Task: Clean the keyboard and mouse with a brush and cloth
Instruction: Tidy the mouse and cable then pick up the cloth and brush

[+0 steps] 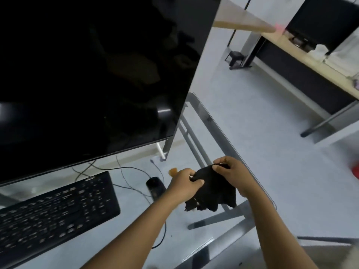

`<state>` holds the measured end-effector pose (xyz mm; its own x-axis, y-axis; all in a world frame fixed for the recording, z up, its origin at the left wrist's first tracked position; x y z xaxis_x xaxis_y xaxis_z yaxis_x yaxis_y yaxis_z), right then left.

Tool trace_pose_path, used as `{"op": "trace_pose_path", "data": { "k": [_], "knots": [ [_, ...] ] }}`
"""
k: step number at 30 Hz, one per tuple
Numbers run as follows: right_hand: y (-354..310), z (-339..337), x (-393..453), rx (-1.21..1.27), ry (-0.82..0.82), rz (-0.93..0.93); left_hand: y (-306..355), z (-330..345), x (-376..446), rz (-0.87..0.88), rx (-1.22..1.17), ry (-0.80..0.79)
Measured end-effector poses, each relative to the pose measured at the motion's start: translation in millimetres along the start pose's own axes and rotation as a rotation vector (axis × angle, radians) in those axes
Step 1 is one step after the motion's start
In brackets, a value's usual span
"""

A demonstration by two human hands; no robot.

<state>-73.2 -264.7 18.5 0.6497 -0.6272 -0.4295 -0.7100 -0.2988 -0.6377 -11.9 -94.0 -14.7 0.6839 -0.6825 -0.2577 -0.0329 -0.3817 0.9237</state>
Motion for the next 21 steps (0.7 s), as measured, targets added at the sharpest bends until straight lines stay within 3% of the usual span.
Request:
{"op": "trace_pose_path", "data": {
  "k": [4,8,10,14,18,21],
  "knots": [
    [20.6,11.9,58.3,-0.162,0.068,-0.047,-15.0,20.0,43.9,0.051,0.466,0.165],
    [33.5,24.1,72.6,-0.318,0.32,-0.2,-31.5,29.6,61.2,0.304,0.86,0.213],
    [44.5,30.7,70.3,-0.358,0.363,-0.227,-38.1,36.8,62.3,0.36,0.939,0.113],
    [65.5,52.2,69.2,-0.418,0.294,-0.222,-53.4,48.0,64.9,0.283,1.111,-0.113],
    [66.1,54.3,70.1,-0.446,0.326,-0.238,-54.1,41.7,62.6,0.305,1.082,-0.13],
    [54.7,61.8,60.4,-0.447,0.362,-0.25,-55.7,18.1,42.4,0.339,0.975,-0.036]
  ]
}}
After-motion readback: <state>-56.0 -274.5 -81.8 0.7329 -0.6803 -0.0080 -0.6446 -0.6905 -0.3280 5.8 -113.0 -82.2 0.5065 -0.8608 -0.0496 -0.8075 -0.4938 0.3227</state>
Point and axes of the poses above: each hand's wrist, its own x-axis towards the middle knuckle, its own z-axis out of the palm, y = z × x, the point moved 3 cm from there along x, towards the middle knuckle, and after that the axes turned 10 degrees about z, right-handed, at the moved point
